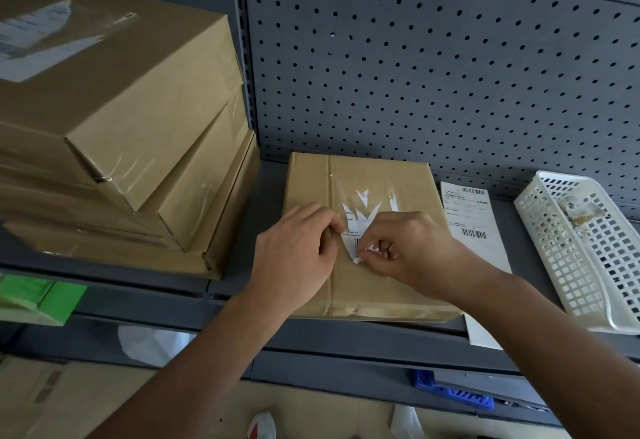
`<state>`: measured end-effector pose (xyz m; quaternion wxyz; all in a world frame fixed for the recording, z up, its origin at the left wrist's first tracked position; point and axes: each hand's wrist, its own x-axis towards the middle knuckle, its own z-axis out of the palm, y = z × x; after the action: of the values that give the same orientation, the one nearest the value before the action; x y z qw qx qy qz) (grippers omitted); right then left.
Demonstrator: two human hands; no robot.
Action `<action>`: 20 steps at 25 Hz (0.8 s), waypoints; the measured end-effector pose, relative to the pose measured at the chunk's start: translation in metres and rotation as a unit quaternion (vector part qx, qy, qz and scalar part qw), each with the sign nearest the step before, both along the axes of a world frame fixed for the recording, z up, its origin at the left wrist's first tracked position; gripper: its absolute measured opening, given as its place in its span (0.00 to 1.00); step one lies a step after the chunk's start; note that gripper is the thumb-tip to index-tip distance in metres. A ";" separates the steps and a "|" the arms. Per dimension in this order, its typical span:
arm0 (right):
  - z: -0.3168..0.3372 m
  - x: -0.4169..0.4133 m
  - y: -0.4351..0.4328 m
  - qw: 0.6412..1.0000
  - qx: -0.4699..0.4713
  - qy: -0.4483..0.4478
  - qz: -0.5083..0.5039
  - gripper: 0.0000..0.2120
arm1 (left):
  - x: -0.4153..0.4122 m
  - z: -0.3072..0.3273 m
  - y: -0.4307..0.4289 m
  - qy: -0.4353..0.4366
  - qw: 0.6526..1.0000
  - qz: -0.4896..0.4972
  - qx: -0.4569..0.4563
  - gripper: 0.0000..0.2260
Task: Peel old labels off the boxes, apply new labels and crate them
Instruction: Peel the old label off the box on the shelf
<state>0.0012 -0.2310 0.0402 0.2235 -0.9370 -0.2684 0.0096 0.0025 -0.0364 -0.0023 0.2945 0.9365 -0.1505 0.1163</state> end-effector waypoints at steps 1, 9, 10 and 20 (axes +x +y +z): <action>0.000 0.000 0.002 1.000 -0.007 0.004 0.005 0.03 | 0.000 0.000 0.000 0.003 1.000 0.000 0.000 0.08; 0.005 0.001 0.016 0.997 -0.047 0.051 -0.023 0.03 | -0.001 0.000 0.000 0.007 1.000 0.005 0.004 0.08; 0.008 0.002 0.017 0.996 -0.058 0.061 -0.029 0.02 | -0.001 0.000 0.000 0.008 1.000 0.005 0.005 0.08; 0.015 0.006 0.023 0.988 -0.044 0.122 -0.084 0.03 | -0.001 -0.001 0.001 0.007 1.000 0.004 0.005 0.08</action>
<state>0.0074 -0.2082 0.0556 0.2127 -0.9570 -0.1588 0.1167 0.0014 -0.0356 -0.0031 0.2905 0.9393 -0.1452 0.1101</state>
